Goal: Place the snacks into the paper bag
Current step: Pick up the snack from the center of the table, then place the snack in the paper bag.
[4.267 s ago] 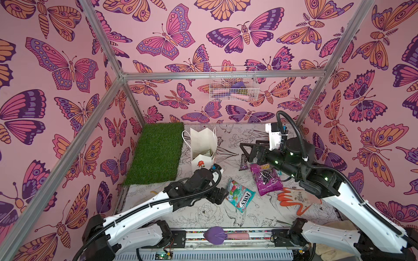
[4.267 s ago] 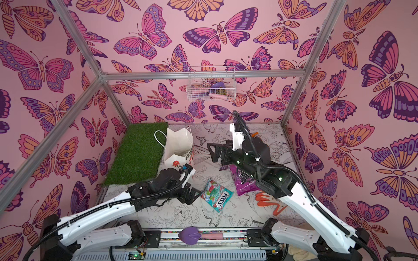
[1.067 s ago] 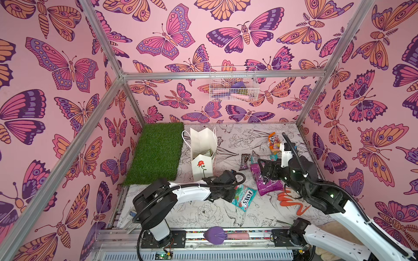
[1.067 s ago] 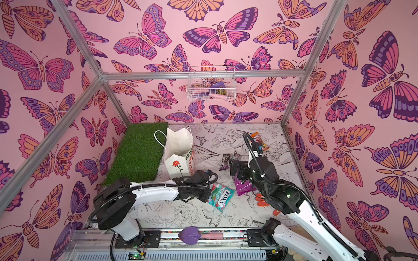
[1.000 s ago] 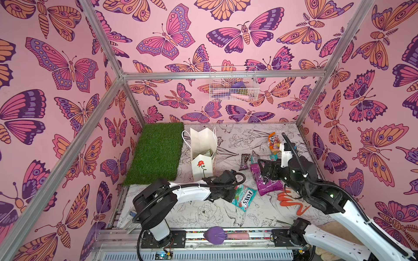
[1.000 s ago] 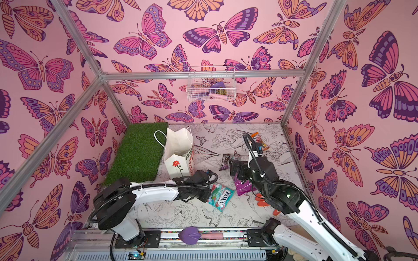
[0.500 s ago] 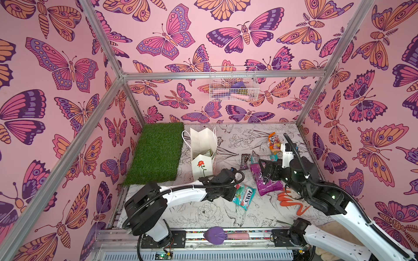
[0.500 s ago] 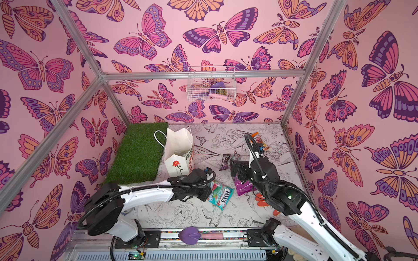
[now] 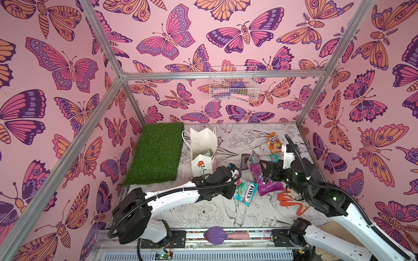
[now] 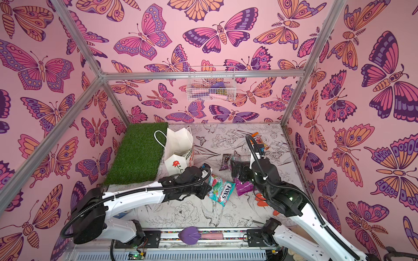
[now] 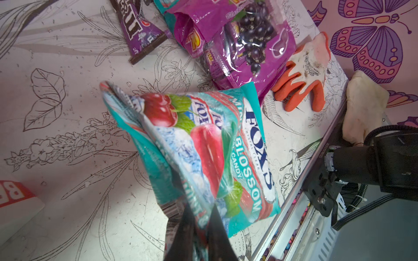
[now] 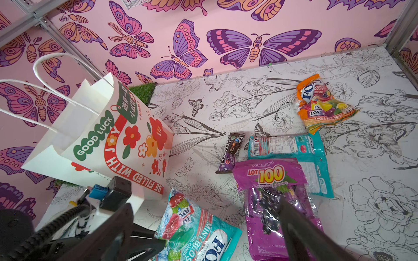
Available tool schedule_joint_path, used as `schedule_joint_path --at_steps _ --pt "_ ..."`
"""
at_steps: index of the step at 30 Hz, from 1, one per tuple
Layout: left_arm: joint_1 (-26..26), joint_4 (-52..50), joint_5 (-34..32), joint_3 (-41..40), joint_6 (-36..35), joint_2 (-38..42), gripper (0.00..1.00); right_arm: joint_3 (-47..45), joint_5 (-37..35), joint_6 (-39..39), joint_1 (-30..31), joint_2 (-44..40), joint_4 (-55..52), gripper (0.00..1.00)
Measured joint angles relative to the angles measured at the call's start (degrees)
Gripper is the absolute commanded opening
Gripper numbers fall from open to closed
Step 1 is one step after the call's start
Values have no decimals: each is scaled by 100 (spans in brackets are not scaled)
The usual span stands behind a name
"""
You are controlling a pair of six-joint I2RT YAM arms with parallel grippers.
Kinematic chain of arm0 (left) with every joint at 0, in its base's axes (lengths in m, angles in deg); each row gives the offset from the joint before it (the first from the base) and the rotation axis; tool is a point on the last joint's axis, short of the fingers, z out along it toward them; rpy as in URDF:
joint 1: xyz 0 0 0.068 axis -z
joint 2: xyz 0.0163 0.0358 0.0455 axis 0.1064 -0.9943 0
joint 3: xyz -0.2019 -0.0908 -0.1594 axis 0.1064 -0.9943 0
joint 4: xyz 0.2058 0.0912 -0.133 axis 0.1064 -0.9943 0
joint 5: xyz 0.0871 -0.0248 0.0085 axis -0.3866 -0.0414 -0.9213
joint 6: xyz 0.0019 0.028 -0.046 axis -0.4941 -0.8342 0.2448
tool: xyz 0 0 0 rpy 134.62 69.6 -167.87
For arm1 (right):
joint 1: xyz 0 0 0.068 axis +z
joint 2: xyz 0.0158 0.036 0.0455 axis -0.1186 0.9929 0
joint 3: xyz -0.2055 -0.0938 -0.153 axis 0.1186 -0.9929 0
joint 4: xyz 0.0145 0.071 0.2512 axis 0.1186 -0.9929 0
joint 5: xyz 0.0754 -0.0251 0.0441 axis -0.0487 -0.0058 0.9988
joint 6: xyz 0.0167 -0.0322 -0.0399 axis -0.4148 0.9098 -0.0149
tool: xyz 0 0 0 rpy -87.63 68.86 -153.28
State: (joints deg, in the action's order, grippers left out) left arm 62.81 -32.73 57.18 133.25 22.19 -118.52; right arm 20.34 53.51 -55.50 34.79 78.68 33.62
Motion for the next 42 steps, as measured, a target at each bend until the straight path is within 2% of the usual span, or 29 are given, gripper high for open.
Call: schedule_joint_path --at_steps 21,42 --pt "297 -531 -308 448 -299 1156 0 -15 -98 -68 -33 -31 -79 100" --pt "407 -946 -647 977 -750 1248 0 -85 -98 -131 -66 -96 -127 100"
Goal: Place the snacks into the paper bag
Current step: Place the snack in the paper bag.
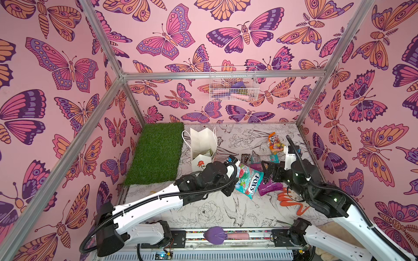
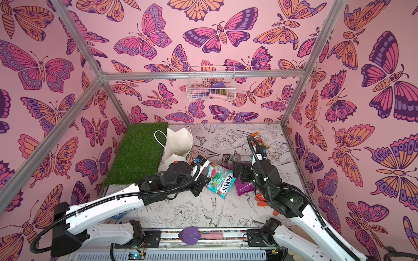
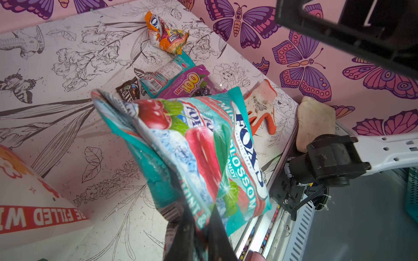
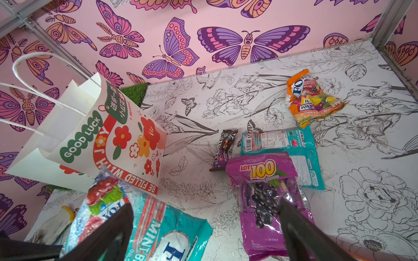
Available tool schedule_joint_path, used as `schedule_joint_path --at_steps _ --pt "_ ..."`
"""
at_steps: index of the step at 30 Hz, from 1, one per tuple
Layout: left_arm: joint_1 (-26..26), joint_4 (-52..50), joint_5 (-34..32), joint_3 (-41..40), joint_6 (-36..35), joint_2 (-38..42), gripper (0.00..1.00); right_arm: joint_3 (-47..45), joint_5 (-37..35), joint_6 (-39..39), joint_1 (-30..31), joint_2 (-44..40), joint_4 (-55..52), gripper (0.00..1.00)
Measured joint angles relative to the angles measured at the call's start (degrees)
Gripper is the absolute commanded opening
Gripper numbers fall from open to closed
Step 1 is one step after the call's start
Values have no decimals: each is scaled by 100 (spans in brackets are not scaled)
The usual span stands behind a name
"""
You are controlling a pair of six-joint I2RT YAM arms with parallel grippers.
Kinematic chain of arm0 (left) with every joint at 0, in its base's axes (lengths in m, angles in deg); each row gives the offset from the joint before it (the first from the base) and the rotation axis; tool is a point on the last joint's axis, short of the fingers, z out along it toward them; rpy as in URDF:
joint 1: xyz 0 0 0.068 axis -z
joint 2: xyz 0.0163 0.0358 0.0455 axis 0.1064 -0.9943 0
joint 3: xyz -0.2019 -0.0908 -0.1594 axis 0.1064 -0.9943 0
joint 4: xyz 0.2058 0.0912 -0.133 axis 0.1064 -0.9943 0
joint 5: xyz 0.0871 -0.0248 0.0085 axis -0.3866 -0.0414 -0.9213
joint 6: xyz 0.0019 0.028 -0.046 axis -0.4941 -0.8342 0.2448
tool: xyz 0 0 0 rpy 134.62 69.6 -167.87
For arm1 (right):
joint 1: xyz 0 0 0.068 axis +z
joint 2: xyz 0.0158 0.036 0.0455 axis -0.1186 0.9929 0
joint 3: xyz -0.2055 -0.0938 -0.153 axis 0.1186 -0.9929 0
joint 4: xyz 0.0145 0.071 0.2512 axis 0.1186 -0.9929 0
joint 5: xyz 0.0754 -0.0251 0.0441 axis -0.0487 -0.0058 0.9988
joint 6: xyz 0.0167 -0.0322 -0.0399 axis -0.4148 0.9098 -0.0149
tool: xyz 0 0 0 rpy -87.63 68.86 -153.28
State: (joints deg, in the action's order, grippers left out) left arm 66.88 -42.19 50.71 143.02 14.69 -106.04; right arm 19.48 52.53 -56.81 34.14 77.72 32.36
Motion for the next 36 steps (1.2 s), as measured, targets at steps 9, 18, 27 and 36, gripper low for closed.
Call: schedule_joint_path --at_steps 9,18,27,36 --pt "2 -229 -190 140 -243 223 0 -22 0 0 0 0 -13 100" --pt "2 -385 -450 551 -579 431 0 -26 2 -9 -7 -4 -15 100" --pt "2 -629 -699 811 -887 483 0 -59 4 -17 -7 -42 -17 100" --pt "2 -745 -925 1047 -1156 778 0 -59 26 -17 -7 35 -15 100"
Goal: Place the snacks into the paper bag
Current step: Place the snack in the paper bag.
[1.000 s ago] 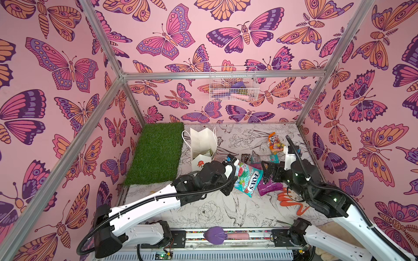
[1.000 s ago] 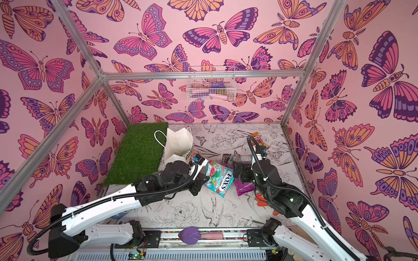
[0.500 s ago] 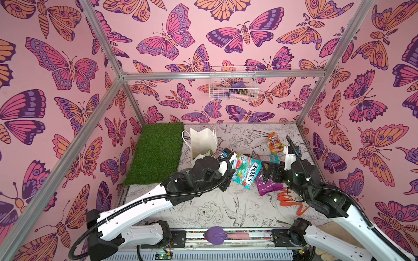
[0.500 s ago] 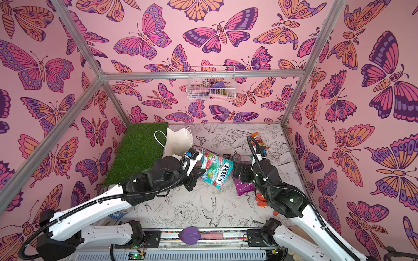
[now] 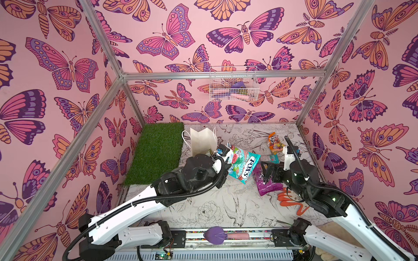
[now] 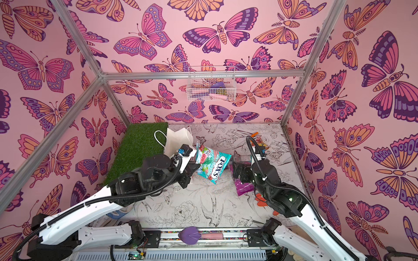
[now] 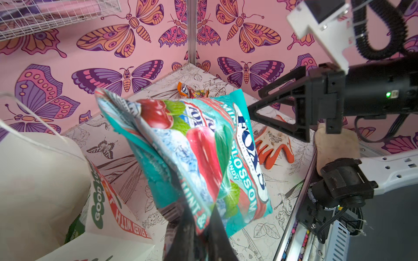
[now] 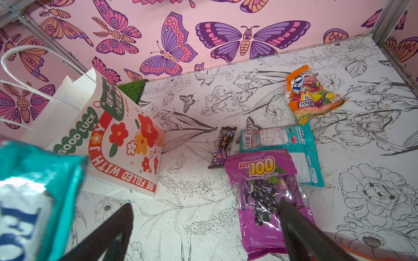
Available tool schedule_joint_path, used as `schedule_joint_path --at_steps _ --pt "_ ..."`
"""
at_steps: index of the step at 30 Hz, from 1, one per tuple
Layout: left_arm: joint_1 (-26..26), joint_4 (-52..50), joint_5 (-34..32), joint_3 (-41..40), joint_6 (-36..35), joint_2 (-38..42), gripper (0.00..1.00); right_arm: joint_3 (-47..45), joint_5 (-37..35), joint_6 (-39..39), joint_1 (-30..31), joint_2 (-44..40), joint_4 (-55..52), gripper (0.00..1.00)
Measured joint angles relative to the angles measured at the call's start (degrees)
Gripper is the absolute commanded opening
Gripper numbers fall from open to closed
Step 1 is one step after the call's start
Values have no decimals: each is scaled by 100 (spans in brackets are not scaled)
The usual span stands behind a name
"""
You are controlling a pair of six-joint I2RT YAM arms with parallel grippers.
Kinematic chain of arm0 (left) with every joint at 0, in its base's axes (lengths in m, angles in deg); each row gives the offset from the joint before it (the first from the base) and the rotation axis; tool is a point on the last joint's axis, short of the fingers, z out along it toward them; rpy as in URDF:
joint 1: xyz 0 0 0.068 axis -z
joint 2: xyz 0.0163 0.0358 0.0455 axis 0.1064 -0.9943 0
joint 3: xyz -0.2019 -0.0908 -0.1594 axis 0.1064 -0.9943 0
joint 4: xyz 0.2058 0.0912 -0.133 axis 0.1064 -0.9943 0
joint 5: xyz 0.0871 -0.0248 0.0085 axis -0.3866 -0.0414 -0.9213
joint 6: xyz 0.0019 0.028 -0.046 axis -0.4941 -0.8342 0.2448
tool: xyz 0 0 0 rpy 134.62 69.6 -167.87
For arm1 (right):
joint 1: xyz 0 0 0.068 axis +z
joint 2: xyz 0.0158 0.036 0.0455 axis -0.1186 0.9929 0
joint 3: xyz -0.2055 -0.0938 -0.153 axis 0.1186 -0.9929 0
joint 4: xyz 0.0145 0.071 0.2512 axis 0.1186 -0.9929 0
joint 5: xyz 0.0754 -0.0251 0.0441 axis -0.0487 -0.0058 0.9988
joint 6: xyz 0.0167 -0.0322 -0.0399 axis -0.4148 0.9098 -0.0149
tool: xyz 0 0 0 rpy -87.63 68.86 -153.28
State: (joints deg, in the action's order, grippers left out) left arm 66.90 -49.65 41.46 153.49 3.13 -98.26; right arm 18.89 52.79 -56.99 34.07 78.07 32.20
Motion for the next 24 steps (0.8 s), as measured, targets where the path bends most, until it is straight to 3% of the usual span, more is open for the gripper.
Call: schedule_joint_path --at_steps 24 --pt "0 -15 -879 221 -496 466 0 -20 22 -4 -4 -11 -2 100"
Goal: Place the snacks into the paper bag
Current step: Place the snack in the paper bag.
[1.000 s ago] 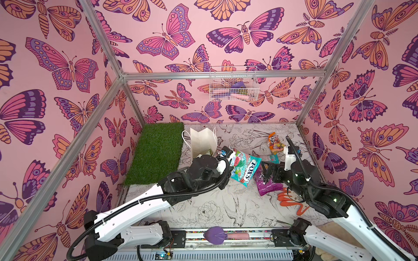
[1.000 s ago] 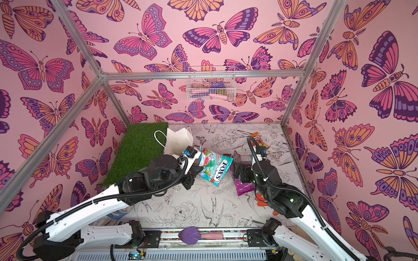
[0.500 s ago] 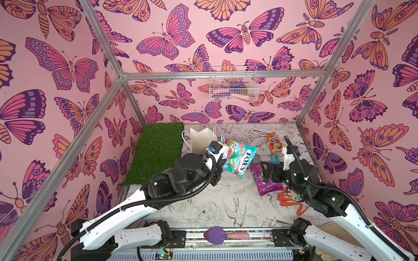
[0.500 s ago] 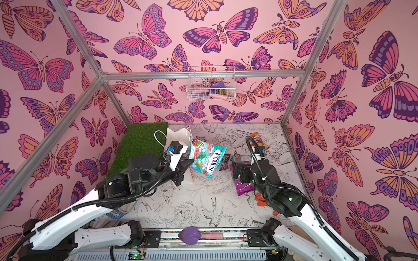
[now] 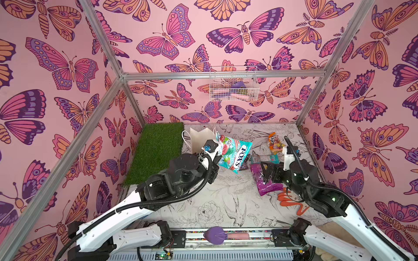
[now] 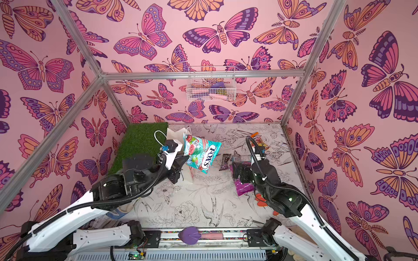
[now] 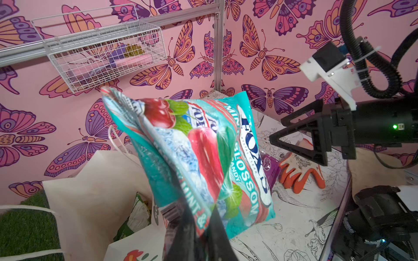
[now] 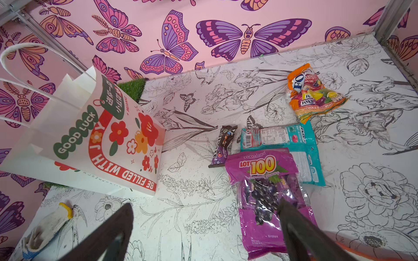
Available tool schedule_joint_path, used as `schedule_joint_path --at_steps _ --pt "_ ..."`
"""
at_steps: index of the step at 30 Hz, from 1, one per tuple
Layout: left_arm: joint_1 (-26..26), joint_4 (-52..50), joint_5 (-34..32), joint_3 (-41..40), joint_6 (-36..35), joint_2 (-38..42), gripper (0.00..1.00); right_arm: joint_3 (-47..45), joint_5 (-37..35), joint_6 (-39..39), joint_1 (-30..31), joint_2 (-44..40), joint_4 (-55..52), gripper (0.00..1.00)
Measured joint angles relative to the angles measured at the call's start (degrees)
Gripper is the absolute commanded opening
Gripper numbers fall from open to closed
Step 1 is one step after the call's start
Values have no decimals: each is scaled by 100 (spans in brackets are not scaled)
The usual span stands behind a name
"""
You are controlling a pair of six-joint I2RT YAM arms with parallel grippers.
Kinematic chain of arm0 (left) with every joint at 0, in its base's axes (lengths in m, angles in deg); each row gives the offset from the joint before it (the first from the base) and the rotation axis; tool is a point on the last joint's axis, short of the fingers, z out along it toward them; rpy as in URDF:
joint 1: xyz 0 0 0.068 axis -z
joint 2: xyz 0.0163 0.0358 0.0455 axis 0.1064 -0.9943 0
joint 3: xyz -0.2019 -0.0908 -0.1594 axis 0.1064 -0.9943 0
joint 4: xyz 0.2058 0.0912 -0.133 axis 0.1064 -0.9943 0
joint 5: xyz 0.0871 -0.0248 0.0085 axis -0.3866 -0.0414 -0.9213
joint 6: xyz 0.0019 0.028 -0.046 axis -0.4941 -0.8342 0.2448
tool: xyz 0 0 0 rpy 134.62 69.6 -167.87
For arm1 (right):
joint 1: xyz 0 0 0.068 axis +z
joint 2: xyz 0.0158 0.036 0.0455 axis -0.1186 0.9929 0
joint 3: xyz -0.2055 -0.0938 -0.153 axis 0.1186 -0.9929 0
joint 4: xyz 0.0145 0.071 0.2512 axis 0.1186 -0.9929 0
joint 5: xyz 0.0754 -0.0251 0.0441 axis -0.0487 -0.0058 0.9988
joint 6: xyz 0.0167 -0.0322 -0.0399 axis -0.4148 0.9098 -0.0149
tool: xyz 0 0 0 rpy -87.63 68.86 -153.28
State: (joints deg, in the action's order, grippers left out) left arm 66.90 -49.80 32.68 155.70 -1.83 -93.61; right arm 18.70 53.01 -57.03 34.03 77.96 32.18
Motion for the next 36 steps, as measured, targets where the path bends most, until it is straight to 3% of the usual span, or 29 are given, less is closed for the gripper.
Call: schedule_joint_path --at_steps 24,36 --pt "0 -42 -1814 413 -664 103 0 -127 2 -107 0 -7 -20 100" --pt "0 -33 -2378 520 -846 131 0 -179 0 -109 0 -31 -22 100"
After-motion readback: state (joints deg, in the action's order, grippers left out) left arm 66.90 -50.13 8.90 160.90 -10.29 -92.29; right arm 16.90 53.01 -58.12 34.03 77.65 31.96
